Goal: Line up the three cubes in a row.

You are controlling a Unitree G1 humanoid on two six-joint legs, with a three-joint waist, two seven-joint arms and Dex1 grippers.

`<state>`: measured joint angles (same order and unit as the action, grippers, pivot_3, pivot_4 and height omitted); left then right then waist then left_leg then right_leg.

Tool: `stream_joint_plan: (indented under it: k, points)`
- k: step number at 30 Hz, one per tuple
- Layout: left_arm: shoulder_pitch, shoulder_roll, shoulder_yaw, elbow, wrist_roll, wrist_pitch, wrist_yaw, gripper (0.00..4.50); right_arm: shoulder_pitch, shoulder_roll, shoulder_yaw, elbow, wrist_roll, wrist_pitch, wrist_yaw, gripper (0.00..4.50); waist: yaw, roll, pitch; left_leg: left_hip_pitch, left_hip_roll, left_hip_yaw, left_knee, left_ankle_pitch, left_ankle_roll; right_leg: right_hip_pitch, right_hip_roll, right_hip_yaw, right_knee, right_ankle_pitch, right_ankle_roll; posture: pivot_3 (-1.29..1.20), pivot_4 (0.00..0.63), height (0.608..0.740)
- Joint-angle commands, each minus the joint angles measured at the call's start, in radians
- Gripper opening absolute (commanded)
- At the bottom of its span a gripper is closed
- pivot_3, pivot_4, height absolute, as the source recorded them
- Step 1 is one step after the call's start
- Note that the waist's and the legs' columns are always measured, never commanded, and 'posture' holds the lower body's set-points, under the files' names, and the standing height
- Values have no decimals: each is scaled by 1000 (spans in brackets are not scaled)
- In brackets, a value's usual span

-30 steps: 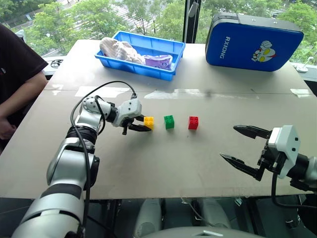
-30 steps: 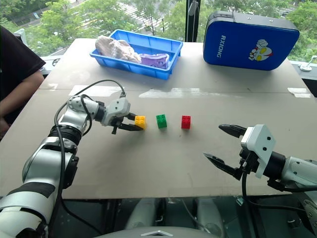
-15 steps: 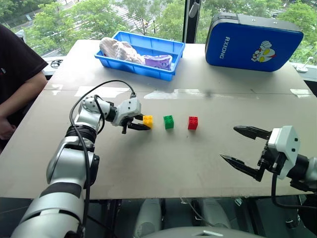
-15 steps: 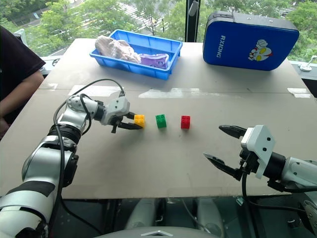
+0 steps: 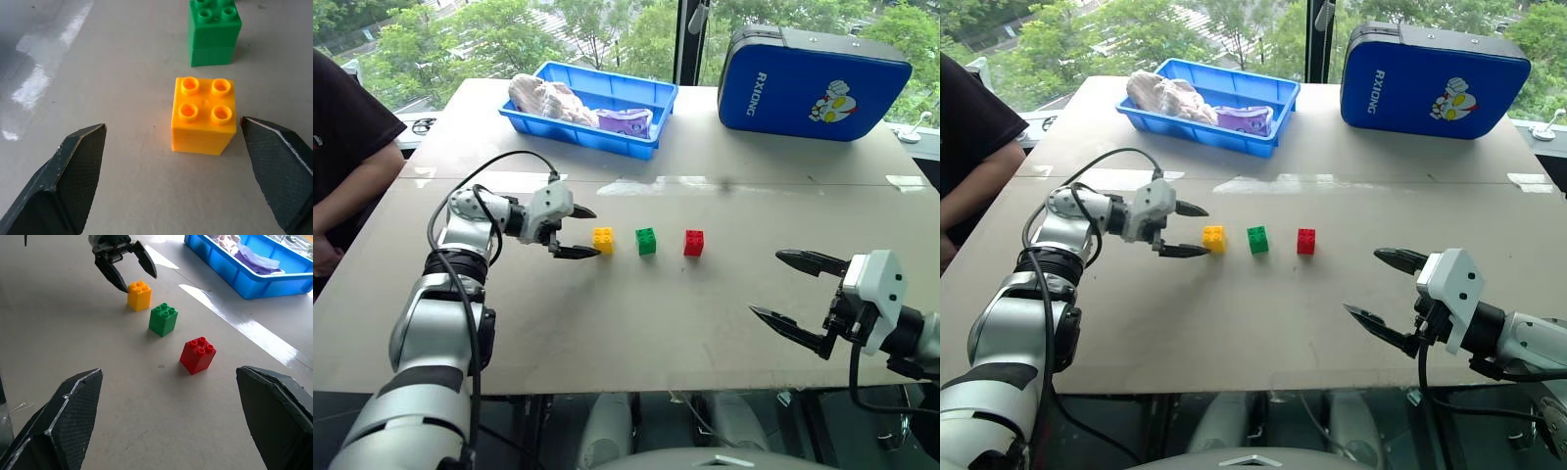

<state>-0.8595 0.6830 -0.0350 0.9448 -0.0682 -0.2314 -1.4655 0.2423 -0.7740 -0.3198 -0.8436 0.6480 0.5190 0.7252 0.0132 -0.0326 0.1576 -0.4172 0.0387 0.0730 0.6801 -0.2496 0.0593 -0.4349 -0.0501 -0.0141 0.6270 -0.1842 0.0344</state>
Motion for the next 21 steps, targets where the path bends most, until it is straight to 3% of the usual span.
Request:
stream_joint_plan:
  k: [1,7,10,17,21]
  points:
    - [150,26,109,-365,-129,245,116,4477,-8,26,-7,-8,-8,-25,-29,4500,-3,0,0,0,0,0,0,0,0,0,0,0,0,0,0,0,150,740]
    - [544,7,276,-1037,-346,719,379,4477,14,48,-28,35,-38,-46,-30,4500,-2,1,0,2,1,0,0,0,0,1,-2,1,0,0,0,0,150,740]
    - [713,-6,349,-1258,-438,862,481,4477,47,42,-72,52,-31,-51,-7,4500,0,1,0,3,1,0,0,0,0,2,-3,0,0,-2,3,0,150,740]
    - [1065,11,498,-1427,-489,873,511,4477,161,14,-209,101,-16,-51,85,4500,1,5,-2,4,1,-1,0,-1,-2,2,-5,-1,0,-3,4,0,150,740]
    - [1151,10,540,-1437,-506,849,508,4477,199,7,-250,149,-21,-68,143,4500,2,6,-3,4,1,-1,0,-3,-6,1,-7,-1,0,-3,4,0,150,740]
